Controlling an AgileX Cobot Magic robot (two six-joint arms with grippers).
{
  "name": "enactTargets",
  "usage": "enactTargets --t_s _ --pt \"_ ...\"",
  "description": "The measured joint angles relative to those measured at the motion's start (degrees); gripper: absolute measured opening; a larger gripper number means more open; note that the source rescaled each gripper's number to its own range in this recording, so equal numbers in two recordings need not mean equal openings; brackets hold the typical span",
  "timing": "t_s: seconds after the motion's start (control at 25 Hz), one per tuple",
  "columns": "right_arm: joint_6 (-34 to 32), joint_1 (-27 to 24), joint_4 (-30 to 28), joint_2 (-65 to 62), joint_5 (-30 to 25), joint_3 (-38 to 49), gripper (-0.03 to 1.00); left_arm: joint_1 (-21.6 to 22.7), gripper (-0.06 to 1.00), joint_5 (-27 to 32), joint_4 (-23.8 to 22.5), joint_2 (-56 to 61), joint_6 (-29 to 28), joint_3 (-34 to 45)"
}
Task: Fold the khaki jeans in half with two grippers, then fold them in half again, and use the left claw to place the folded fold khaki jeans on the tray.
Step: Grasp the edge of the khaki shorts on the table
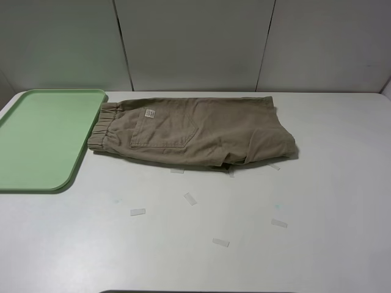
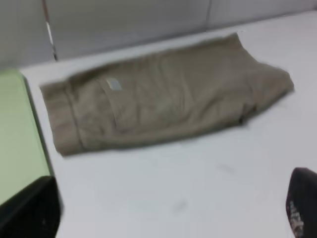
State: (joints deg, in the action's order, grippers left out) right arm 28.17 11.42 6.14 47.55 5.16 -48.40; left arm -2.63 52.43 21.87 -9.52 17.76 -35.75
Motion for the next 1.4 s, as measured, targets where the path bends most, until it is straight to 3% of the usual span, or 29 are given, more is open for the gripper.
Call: enactTargets --t_s 0.24,0.8,1.4 --pt "-0.1 0.0 0.0 0.0 0.0 0.0 1.0 0.0 0.93 5.3 -1.4 -0.1 -2.1 6.4" --pt "-1.5 0.0 0.2 0.0 -0.1 0.0 1.0 0.0 0.93 8.0 -5.4 -0.1 -4.5 7.1" --pt "-1.5 0.0 0.2 0.0 -0.2 0.0 1.0 0.0 0.93 8.0 -5.6 -0.1 -4.5 7.2"
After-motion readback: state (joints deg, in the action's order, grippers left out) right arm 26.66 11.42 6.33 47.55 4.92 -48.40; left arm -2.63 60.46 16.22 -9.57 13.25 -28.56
